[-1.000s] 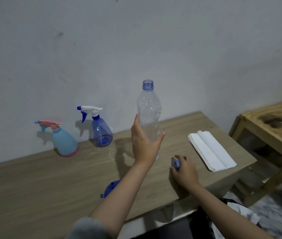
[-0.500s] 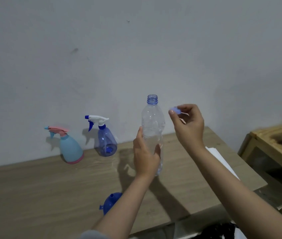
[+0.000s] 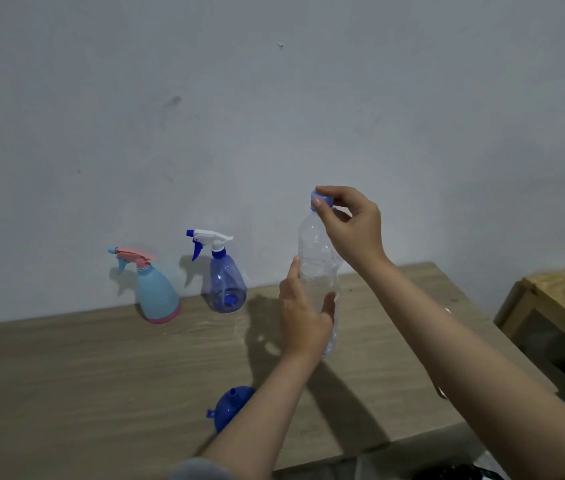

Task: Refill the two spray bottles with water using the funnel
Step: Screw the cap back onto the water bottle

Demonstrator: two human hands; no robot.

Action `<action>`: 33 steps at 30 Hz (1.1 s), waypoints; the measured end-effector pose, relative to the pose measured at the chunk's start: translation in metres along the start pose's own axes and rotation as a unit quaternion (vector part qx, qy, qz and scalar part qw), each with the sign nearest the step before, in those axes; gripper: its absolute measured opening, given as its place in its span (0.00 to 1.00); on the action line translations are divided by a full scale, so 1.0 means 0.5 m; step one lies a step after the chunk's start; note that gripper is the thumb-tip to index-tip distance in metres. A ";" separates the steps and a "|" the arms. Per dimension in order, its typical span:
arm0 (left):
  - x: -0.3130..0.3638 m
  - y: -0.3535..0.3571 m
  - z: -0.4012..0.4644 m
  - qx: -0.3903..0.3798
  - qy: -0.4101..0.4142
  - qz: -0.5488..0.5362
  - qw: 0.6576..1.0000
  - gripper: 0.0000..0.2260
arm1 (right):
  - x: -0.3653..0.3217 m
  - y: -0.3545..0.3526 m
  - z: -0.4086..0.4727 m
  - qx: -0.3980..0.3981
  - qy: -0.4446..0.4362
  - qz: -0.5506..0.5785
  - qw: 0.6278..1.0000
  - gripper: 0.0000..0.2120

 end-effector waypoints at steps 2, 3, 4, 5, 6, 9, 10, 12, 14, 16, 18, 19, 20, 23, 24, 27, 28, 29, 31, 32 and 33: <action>-0.001 0.000 0.001 -0.001 0.002 0.003 1.000 0.37 | 0.001 0.002 -0.003 -0.007 -0.008 -0.005 1.000 0.07; -0.001 0.000 0.001 -0.001 0.002 0.003 1.000 0.37 | 0.001 0.004 -0.004 -0.009 -0.008 -0.005 1.000 0.07; -0.002 0.000 0.001 0.001 0.000 0.004 1.000 0.37 | 0.000 0.005 -0.003 -0.012 -0.005 -0.003 1.000 0.07; -0.002 0.000 0.001 0.003 -0.002 0.006 1.000 0.37 | -0.001 0.005 -0.001 -0.014 0.001 0.000 1.000 0.07; -0.003 0.000 0.001 0.004 -0.004 0.007 1.000 0.37 | -0.003 0.004 0.002 -0.014 0.009 0.004 1.000 0.06; -0.003 0.000 0.001 0.003 -0.007 0.004 1.000 0.37 | -0.003 -0.001 0.012 -0.006 0.037 0.051 0.998 0.10; -0.003 0.000 0.001 0.002 -0.007 0.003 1.000 0.37 | 0.000 -0.001 0.012 -0.005 0.049 0.080 0.996 0.13; -0.002 0.001 0.002 0.000 -0.005 0.001 1.000 0.37 | 0.010 0.006 0.010 -0.017 0.075 0.121 0.990 0.16; -0.002 0.002 0.002 0.001 -0.005 0.000 1.000 0.37 | 0.021 0.015 0.007 -0.037 0.096 0.132 0.986 0.16; -0.003 0.001 0.003 0.000 -0.008 0.001 1.000 0.37 | 0.027 0.018 0.006 -0.046 0.104 0.131 0.985 0.14; -0.002 0.000 0.004 -0.002 -0.007 0.005 1.000 0.37 | 0.029 0.018 0.008 -0.042 0.107 0.120 0.986 0.12; -0.002 -0.001 0.003 -0.002 -0.007 0.007 1.000 0.37 | 0.029 0.020 0.010 -0.042 0.107 0.114 0.987 0.12; -0.001 -0.002 0.003 -0.003 -0.007 0.008 1.000 0.37 | 0.029 0.021 0.011 -0.046 0.106 0.105 0.988 0.11; -0.002 -0.005 0.002 -0.005 -0.012 0.012 1.000 0.36 | 0.025 0.026 0.020 -0.100 0.100 0.071 0.987 0.07; -0.002 -0.006 0.002 -0.005 -0.016 0.014 1.000 0.37 | 0.024 0.027 0.024 -0.128 0.102 0.073 0.984 0.07; -0.001 -0.011 0.003 -0.006 -0.015 0.019 1.000 0.37 | 0.023 0.023 0.038 -0.200 0.111 0.082 0.970 0.11; 0.000 -0.012 0.003 -0.006 -0.012 0.021 1.000 0.37 | 0.024 0.021 0.040 -0.211 0.114 0.087 0.967 0.11; 0.001 -0.011 0.004 -0.007 -0.010 0.021 1.000 0.37 | 0.026 0.019 0.041 -0.214 0.115 0.096 0.965 0.10; 0.003 -0.010 0.004 -0.010 -0.011 0.016 1.000 0.37 | 0.034 0.014 0.037 -0.189 0.113 0.126 0.967 0.05; 0.002 -0.008 0.004 -0.011 -0.012 0.013 1.000 0.37 | 0.037 0.013 0.034 -0.168 0.110 0.142 0.969 0.02; 0.001 -0.007 0.003 -0.010 -0.013 0.012 1.000 0.37 | 0.037 0.013 0.029 -0.145 0.104 0.152 0.972 0.02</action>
Point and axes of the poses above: each hand's wrist, its own z-axis towards the middle knuckle, its own y-axis out of the palm, x = y × z, the point moved 6 cm from there along z, towards the middle knuckle, and after that the axes turned 11 degrees about -x, right-handed, at the moved point
